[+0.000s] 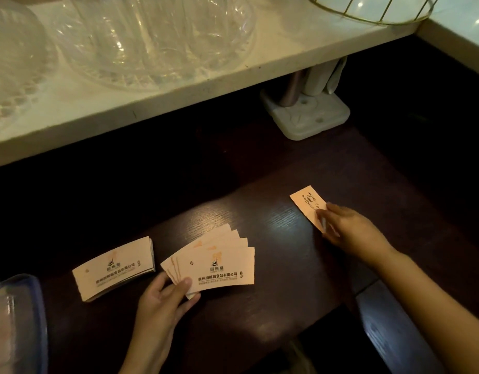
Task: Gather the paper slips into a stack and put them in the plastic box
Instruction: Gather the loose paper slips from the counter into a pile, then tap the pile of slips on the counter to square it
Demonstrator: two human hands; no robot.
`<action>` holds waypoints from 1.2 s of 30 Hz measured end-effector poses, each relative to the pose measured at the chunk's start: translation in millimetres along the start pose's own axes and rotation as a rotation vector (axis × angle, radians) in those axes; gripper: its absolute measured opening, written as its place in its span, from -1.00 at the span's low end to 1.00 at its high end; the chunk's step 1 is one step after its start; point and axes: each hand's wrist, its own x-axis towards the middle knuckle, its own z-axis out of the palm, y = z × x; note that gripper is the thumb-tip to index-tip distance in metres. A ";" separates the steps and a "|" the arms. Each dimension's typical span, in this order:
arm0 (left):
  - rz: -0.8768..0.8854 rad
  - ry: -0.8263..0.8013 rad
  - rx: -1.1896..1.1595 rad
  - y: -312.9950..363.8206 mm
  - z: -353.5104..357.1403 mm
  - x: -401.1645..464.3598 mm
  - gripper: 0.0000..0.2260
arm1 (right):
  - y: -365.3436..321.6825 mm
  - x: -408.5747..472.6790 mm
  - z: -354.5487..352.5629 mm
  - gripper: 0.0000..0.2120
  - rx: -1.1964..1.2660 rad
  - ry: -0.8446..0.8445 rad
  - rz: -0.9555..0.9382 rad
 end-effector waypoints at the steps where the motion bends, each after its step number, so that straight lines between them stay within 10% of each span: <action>1: -0.003 0.008 -0.004 -0.5 -0.5 0.3 -0.77 | -3.3 -1.0 1.5 -0.49 -0.086 -0.016 -0.022; 4: 0.004 0.018 -0.013 -0.1 -0.6 1.2 -0.79 | -10.1 -10.2 6.5 -0.48 -0.113 -0.013 -0.018; 9: 0.018 0.013 -0.008 0.7 3.3 2.1 -0.79 | -25.3 -24.6 -10.8 -0.73 0.609 0.301 0.177; 13: 0.034 -0.016 -0.011 2.9 9.9 -0.6 -0.76 | -78.0 -34.2 -15.7 -0.55 1.065 0.119 -0.046; 21: 0.063 -0.066 0.029 3.3 6.5 -6.1 -0.71 | -138.9 -37.2 20.5 -0.63 0.700 0.172 -0.242; 27: 0.122 -0.071 0.107 2.8 -5.9 -8.9 -0.66 | -150.8 -35.2 38.0 0.04 0.692 0.089 -0.272; 36: 0.353 0.203 0.103 16.6 4.9 -36.1 -0.88 | -178.9 -35.3 38.2 -0.28 0.516 0.192 -0.504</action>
